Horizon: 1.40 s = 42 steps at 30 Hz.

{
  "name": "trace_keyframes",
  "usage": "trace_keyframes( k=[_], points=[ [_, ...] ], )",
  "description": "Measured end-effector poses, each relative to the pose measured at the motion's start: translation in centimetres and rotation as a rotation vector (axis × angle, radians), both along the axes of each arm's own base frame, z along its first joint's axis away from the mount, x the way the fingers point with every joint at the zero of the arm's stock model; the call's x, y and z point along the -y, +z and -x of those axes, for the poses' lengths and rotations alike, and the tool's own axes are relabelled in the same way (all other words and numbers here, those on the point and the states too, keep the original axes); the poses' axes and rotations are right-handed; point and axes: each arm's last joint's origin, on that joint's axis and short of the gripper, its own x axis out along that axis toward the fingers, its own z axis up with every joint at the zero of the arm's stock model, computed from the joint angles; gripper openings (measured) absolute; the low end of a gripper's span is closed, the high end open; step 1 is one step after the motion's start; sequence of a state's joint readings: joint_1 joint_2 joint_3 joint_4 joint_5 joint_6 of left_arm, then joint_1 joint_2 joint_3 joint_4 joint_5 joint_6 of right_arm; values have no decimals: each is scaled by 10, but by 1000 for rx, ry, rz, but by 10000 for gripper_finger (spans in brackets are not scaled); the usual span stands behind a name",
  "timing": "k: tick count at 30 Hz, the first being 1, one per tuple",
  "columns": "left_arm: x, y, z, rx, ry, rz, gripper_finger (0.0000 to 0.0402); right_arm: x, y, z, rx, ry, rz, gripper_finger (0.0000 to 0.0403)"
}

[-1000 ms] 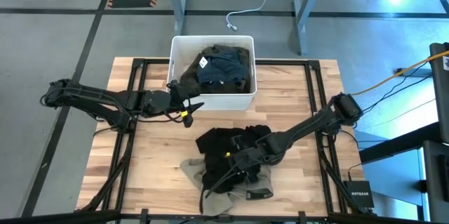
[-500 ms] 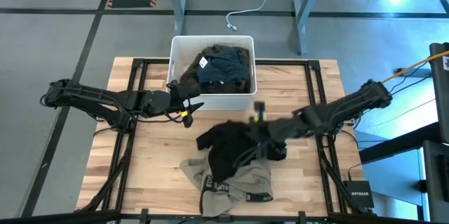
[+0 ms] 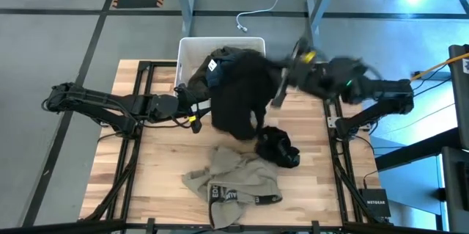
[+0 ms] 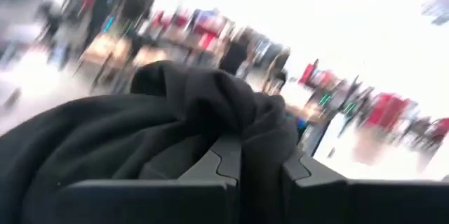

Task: Sort clothes
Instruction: Put the black shirt into the white bin

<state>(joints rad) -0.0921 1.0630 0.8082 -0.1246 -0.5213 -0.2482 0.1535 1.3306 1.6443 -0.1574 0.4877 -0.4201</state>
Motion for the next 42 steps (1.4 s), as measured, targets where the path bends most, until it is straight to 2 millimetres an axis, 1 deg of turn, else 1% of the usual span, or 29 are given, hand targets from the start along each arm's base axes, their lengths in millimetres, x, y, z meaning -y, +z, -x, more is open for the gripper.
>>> trace_keyframes(
  k=[4, 7, 10, 11, 13, 17, 21, 23, 26, 33, 37, 39, 42],
  points=[
    [0, 1, 0, 11, 4, 9, 188, 27, 36, 7, 247, -27, 50, 33],
    [0, 0, 0, 1, 3, 9, 188, 45, 55, 9, 437, -8, 108, 32],
    [0, 0, 0, 0, 2, 6, 188, 62, 65, 4, 571, -13, 167, 33],
    [0, 0, 0, 1, 2, 6, 188, 68, 66, 1, 586, -14, 184, 33],
    [0, 0, 0, -3, -1, -2, 188, 78, 62, -13, 576, 2, 186, 33],
    [-1, 4, 6, 5, -6, -15, 188, 99, 46, -47, 503, 19, 120, 34],
    [-2, 18, 22, 66, 31, -1, 188, 115, 28, -70, 402, -1, 87, 34],
    [0, 23, 29, 95, 35, 1, 188, 124, 14, -81, 310, -16, 62, 34],
    [3, 27, 35, 112, 26, -5, 188, 139, -11, -96, 134, -44, 2, 34],
    [7, 28, 36, 105, 39, -35, 188, 169, -76, -115, -304, -132, -145, 34],
    [7, 27, 36, 103, 39, -36, 188, 181, -115, -124, -493, -178, -274, 39],
    [7, 27, 36, 104, 39, -36, 188, 182, -125, -127, -538, -211, -310, 53],
    [7, 27, 36, 99, 39, -37, 188, 178, -129, -128, -568, -266, -317, 97]
  ],
)
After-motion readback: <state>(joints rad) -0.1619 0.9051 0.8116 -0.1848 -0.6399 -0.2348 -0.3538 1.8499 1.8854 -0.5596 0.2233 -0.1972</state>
